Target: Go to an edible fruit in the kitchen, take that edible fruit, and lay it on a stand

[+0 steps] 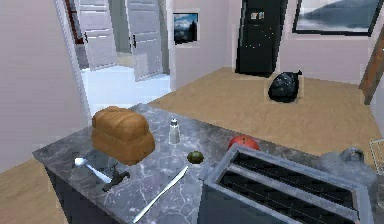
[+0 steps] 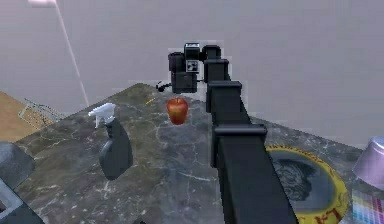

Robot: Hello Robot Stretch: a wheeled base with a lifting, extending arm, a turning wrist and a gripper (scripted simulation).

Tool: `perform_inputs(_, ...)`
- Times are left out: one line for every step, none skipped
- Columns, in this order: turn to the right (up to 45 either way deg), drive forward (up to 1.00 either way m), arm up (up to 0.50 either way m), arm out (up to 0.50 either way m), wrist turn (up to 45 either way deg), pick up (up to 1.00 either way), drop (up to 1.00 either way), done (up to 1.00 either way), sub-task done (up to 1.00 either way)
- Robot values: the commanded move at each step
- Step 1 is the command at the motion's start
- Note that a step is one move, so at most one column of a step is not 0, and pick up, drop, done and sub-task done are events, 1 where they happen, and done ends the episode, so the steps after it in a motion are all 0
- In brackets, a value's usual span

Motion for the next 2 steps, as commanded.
perform_inputs(0.0,0.0,-0.1,0.0,0.0,0.0,0.0,0.0,0.0)
perform_inputs(0.0,0.0,0.0,0.0,0.0,1.0,0.0,0.0,0.0)
